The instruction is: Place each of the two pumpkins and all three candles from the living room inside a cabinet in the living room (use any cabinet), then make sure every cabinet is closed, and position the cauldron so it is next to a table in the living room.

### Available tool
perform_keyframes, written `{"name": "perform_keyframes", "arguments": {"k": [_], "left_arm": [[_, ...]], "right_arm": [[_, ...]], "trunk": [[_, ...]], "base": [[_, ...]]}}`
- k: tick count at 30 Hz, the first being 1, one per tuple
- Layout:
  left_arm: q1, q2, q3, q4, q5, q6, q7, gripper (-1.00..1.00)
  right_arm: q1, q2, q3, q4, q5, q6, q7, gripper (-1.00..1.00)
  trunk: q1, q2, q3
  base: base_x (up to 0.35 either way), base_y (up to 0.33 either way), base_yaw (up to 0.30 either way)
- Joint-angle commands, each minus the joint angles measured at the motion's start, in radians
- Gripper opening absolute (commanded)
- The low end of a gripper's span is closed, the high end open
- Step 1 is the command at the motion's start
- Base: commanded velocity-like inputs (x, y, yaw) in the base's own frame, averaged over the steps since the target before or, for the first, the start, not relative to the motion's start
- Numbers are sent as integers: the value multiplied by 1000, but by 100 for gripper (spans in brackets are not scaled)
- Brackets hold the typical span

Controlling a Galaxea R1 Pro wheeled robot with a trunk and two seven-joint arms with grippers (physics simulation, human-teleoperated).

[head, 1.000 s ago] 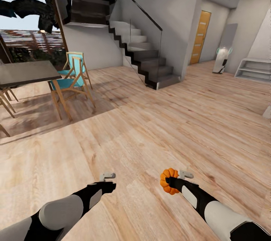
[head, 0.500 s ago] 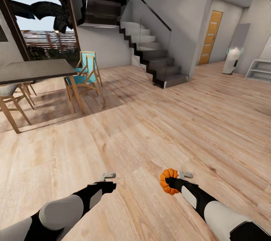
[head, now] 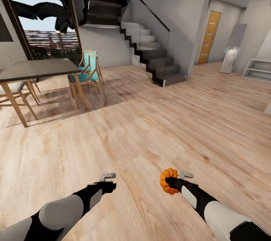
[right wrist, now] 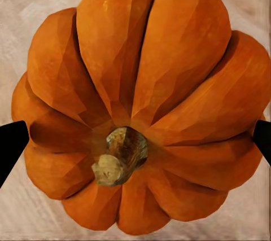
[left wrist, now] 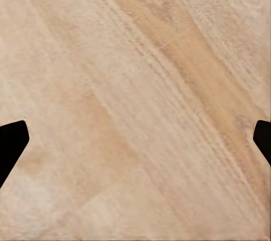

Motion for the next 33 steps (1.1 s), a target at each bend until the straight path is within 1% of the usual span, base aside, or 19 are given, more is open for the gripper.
{"name": "perform_keyframes", "arguments": {"k": [1,12,33], "left_arm": [[-1,0,-8,-1,9,2,3,100],[-1,0,-7,-2,9,2,2,100],[-1,0,-7,-2,9,2,2,100]], "right_arm": [[0,-1,6,-3,-6,5,-4,-100],[0,-2,8,-3,-5,5,0,-100],[0,-3,7,-3,-5,5,5,-100]], "trunk": [[-1,0,-1],[-1,0,-1],[-1,0,-1]], "base": [[-331,0,0],[-332,0,160],[-332,0,4]]}}
